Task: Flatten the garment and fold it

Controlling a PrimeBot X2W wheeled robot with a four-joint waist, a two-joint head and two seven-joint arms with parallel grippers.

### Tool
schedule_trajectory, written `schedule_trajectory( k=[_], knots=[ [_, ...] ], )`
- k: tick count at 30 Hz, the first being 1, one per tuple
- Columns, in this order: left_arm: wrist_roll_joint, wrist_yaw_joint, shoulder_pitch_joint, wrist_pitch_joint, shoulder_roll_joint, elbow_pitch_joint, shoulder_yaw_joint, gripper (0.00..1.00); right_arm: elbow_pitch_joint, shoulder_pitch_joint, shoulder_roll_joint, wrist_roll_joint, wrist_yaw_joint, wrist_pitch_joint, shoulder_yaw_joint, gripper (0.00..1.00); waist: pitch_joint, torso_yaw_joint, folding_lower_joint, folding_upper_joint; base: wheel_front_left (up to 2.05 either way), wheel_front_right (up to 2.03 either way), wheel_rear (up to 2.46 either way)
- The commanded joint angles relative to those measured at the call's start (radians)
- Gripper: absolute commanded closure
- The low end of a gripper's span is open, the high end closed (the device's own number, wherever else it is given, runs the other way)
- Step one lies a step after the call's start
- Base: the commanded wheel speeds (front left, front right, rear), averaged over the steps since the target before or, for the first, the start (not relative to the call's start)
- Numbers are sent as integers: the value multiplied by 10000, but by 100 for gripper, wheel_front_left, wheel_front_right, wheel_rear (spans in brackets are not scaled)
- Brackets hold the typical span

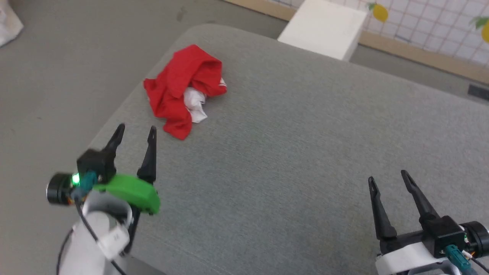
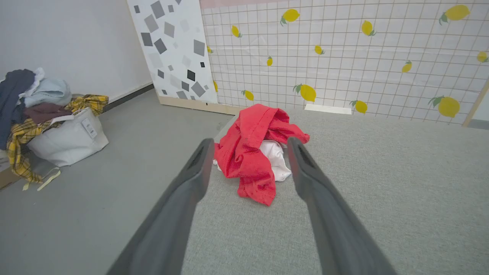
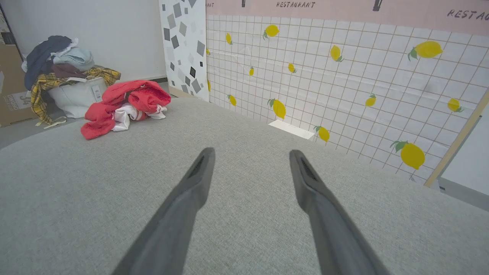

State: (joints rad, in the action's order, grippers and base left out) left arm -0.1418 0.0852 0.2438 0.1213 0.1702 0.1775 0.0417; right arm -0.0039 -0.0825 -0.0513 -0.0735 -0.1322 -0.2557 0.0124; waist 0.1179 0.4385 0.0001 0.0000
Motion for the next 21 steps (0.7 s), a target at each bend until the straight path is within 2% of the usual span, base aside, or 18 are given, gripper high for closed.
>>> schedule_trajectory(
  k=[1,10,12,18,21],
  knots=[
    [-57,107,498,-308,198,244,63,0,-140,155,-52,-121,15,-56,49,0,742,-626,-1,0,0,0,0],
    [-759,429,2981,-2318,1654,2060,621,0,-948,761,-536,-334,15,125,60,0,2382,-1606,-1,0,0,0,0],
    [-1133,443,3442,-2762,1981,2439,777,0,-1169,874,-609,-372,15,164,15,0,2732,-1814,-1,0,0,0,0],
    [-2729,451,4913,-4135,3325,3440,2139,0,-1838,1224,-752,-450,15,262,124,0,3650,-2256,-1,0,0,0,0],
    [-3661,452,5493,-4766,3757,3793,2587,0,-2069,1326,-815,-457,15,328,148,0,3995,-2408,-1,0,0,0,0]
  ],
)
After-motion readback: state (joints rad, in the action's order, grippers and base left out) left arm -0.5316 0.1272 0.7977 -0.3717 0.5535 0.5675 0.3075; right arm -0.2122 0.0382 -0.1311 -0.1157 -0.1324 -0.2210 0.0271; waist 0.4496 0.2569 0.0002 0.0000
